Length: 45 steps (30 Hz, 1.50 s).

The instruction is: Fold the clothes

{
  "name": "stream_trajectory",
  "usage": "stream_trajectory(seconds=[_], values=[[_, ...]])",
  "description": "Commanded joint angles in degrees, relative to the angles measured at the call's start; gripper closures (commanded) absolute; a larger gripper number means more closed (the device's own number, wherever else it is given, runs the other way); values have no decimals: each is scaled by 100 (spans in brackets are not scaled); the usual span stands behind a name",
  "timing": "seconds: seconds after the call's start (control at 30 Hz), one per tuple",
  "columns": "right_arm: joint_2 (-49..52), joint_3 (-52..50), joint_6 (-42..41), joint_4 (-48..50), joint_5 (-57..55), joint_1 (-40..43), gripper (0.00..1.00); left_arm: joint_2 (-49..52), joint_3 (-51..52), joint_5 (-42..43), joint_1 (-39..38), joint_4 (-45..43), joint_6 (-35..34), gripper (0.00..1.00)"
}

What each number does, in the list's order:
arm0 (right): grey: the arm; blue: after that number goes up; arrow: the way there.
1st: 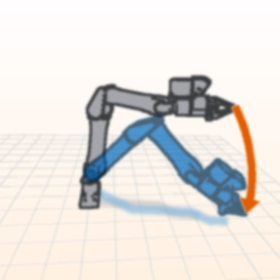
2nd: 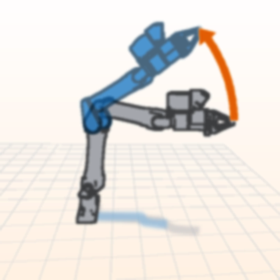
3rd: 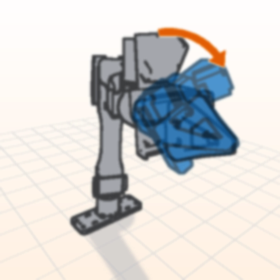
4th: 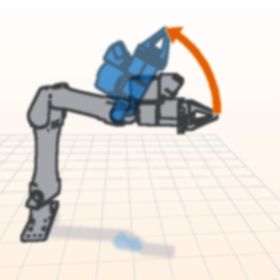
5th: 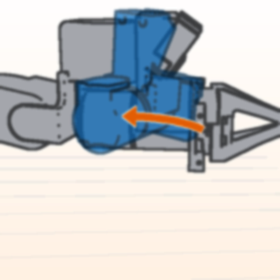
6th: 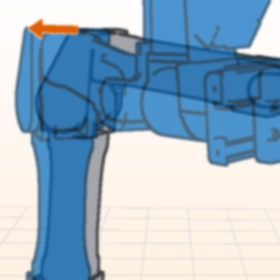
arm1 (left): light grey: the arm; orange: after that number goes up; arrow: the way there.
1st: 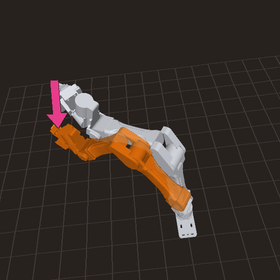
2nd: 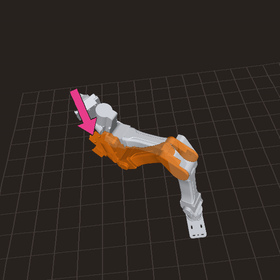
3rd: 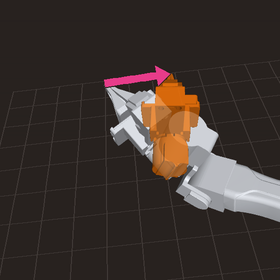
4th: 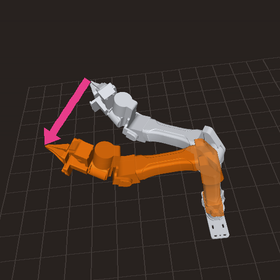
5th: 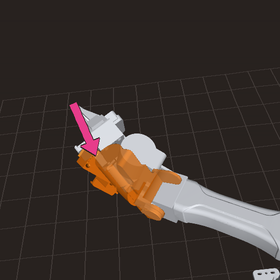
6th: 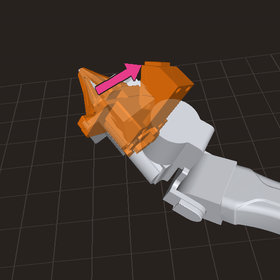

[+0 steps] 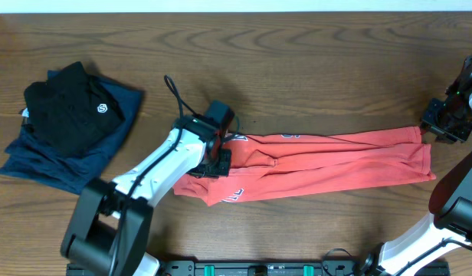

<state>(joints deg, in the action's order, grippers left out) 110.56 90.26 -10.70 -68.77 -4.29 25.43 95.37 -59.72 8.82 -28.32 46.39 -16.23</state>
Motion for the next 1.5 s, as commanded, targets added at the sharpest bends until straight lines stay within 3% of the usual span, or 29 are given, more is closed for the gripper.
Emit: stream_trajectory(seconds=[0.0,0.4,0.47,0.53,0.6,0.8,0.97,1.27,1.47], values=[[-4,31,9,-4,-2,-22,66,-396,-212,-103,39,-35,120,94],[-4,20,9,-33,-249,-20,66,-468,-199,-887,291,-1458,245,91],[-4,2,11,-96,-437,-15,62,-426,-199,-883,291,-1480,243,76],[-4,-20,138,-138,-470,7,59,-376,-197,-772,284,-1377,243,53],[-4,-90,435,-136,-372,33,55,-363,-197,-684,286,-1163,240,44],[2,-645,1248,166,-11,149,45,-428,-199,-625,286,-601,197,43],[7,-1279,1864,942,72,319,43,-581,-201,-625,286,-280,197,43],[9,-1858,2240,1987,730,531,37,-730,-201,-271,286,-138,90,43],[17,-2494,2258,2594,951,531,39,-730,-201,-85,286,-136,87,43]])
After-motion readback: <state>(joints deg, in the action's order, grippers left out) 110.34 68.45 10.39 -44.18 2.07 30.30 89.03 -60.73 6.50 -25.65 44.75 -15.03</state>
